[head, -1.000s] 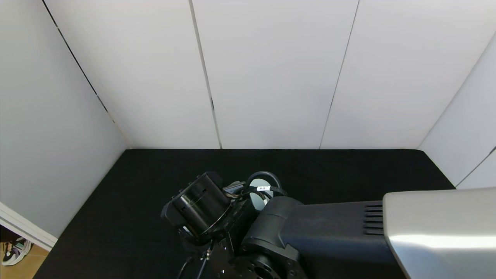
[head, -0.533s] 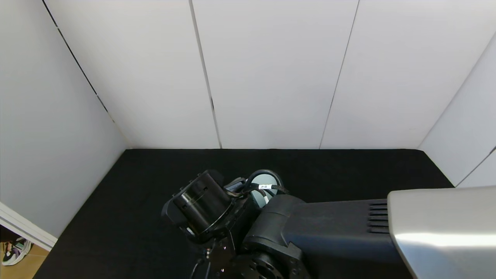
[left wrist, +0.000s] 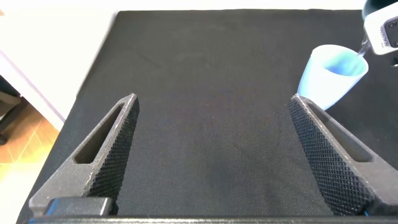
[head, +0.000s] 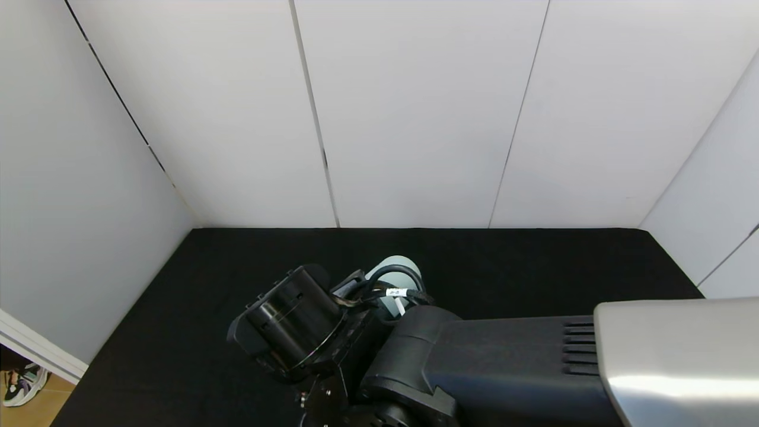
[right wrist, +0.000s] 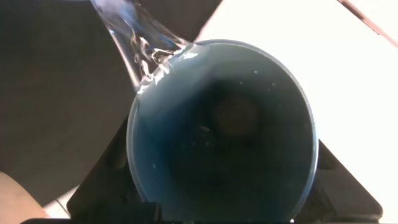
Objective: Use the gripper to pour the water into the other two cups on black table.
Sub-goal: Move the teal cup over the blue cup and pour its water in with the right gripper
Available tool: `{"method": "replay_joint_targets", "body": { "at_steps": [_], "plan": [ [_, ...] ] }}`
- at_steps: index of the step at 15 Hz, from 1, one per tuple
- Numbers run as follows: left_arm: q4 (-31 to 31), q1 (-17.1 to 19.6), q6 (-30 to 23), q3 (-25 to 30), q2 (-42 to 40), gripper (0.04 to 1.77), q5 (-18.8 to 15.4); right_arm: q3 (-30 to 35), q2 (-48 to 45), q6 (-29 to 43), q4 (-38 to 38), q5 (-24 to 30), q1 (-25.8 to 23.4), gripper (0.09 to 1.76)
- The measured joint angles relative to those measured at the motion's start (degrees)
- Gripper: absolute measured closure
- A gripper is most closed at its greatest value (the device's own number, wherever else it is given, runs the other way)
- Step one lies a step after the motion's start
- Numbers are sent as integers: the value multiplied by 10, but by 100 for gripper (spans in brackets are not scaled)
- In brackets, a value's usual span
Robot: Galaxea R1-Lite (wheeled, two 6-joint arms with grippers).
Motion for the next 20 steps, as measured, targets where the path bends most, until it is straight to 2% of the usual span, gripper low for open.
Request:
{"method": "replay_joint_targets", "body": {
  "at_steps": [2, 5, 10, 20],
  "plan": [
    [0, 0, 0, 0, 0, 9, 0, -2, 2, -15, 1, -3, 1, 62],
    [0, 0, 0, 0, 0, 9, 0, -3, 5, -44, 0, -34, 7, 62],
    [0, 0, 0, 0, 0, 9, 0, -21, 10, -73, 2, -45, 14, 62],
    [0, 0, 0, 0, 0, 9, 0, -35, 13, -69, 0, -50, 19, 62]
  ]
}}
